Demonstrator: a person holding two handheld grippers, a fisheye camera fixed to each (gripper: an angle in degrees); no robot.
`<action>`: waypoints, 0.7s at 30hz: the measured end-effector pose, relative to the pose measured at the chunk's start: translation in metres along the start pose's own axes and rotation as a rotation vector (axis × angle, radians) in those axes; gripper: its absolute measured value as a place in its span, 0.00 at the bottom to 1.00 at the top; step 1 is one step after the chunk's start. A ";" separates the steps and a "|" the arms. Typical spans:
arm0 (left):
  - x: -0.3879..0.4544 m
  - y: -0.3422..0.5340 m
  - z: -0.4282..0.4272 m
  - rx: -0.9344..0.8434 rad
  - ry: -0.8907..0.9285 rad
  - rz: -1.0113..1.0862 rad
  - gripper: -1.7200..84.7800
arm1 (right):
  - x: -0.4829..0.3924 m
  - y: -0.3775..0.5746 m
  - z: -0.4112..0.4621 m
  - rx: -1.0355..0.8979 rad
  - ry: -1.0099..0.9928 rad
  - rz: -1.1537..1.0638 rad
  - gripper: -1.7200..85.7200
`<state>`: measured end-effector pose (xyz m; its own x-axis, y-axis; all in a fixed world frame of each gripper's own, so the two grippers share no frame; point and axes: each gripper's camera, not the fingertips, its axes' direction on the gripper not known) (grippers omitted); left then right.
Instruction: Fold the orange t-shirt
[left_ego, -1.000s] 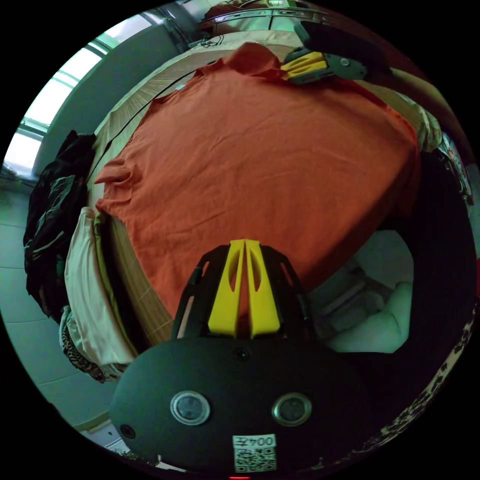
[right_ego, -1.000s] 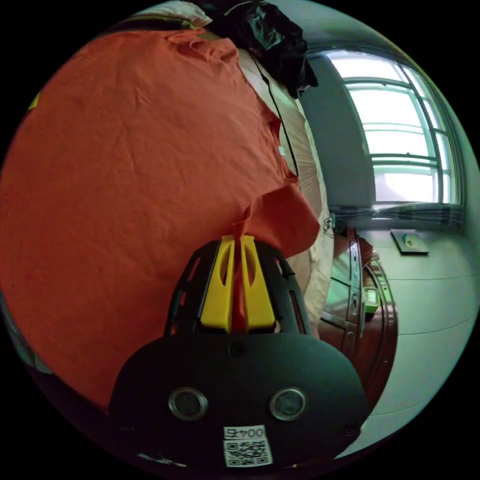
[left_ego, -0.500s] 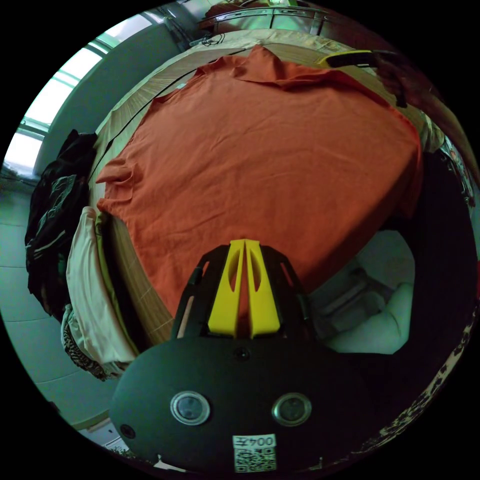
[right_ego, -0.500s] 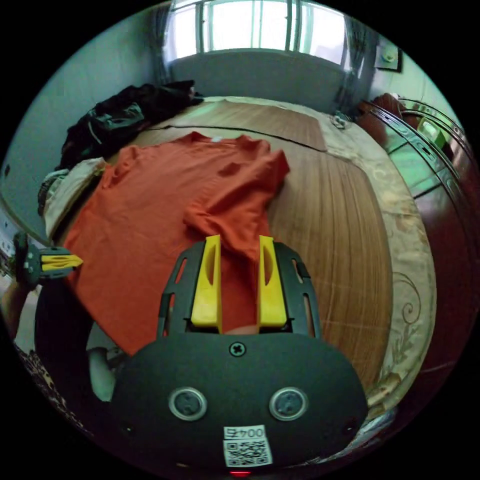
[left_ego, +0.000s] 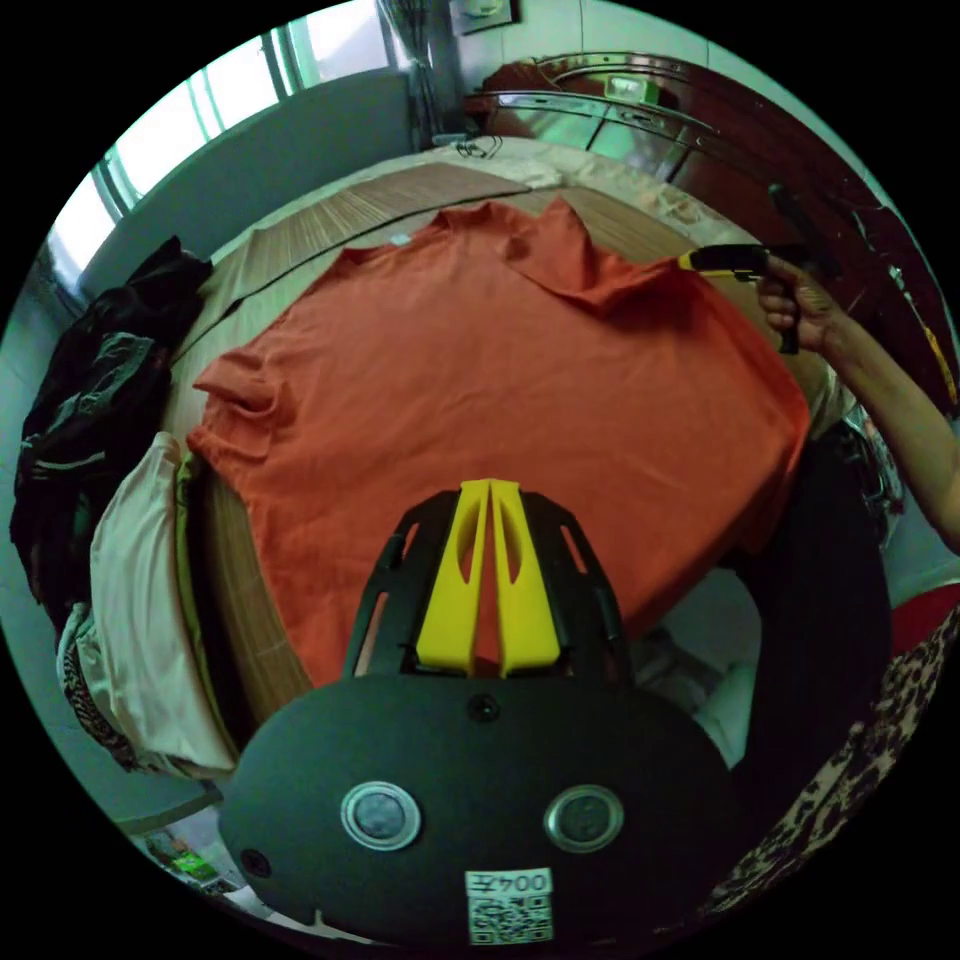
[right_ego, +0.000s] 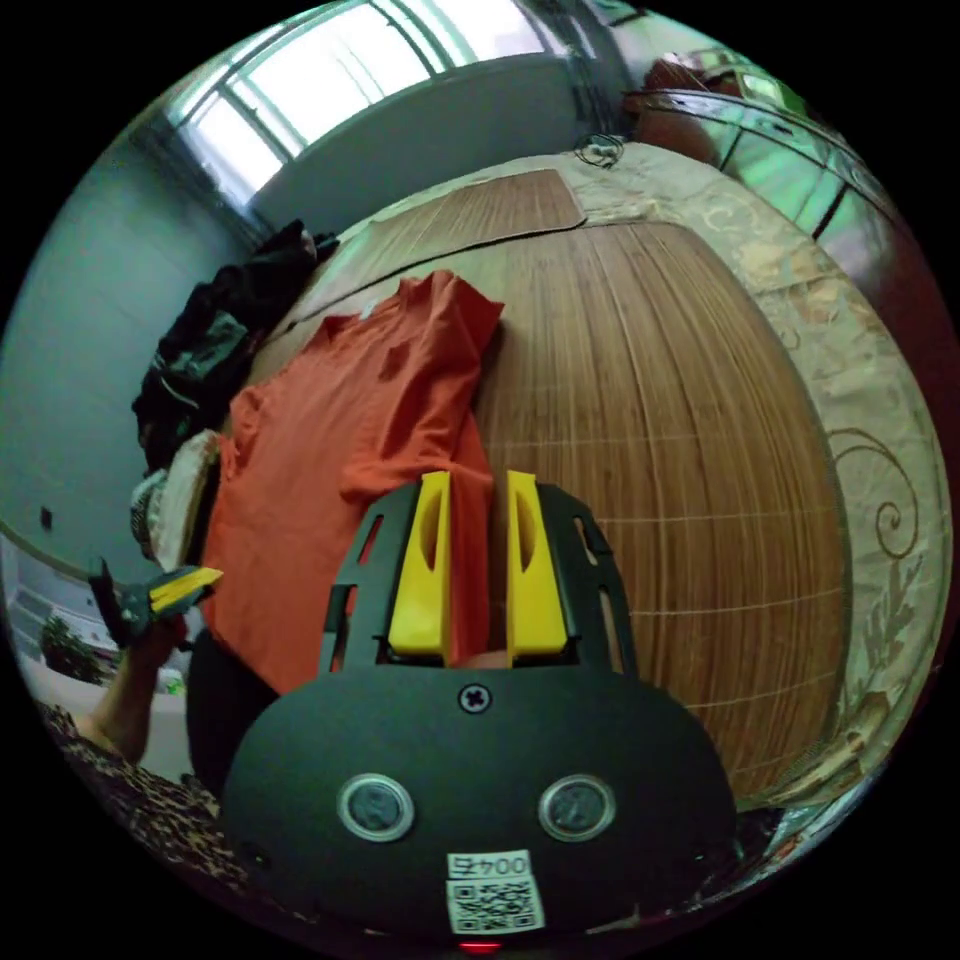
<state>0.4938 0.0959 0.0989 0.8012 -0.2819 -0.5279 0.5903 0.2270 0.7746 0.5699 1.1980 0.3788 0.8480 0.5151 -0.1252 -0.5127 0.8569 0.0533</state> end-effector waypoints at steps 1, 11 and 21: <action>-0.003 -0.006 0.006 0.006 -0.019 -0.006 0.03 | 0.004 -0.008 -0.001 -0.004 -0.008 0.012 0.12; -0.023 0.004 0.036 -0.022 0.041 -0.036 0.03 | -0.015 -0.115 -0.037 -0.425 0.079 -0.446 0.10; -0.024 0.012 0.031 -0.006 0.020 -0.011 0.03 | 0.054 -0.239 0.032 -0.299 -0.026 0.129 0.11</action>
<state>0.4783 0.0767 0.1313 0.7964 -0.2662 -0.5431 0.5996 0.2300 0.7665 0.7422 1.0216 0.3906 0.7744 0.6229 -0.1112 -0.6300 0.7427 -0.2269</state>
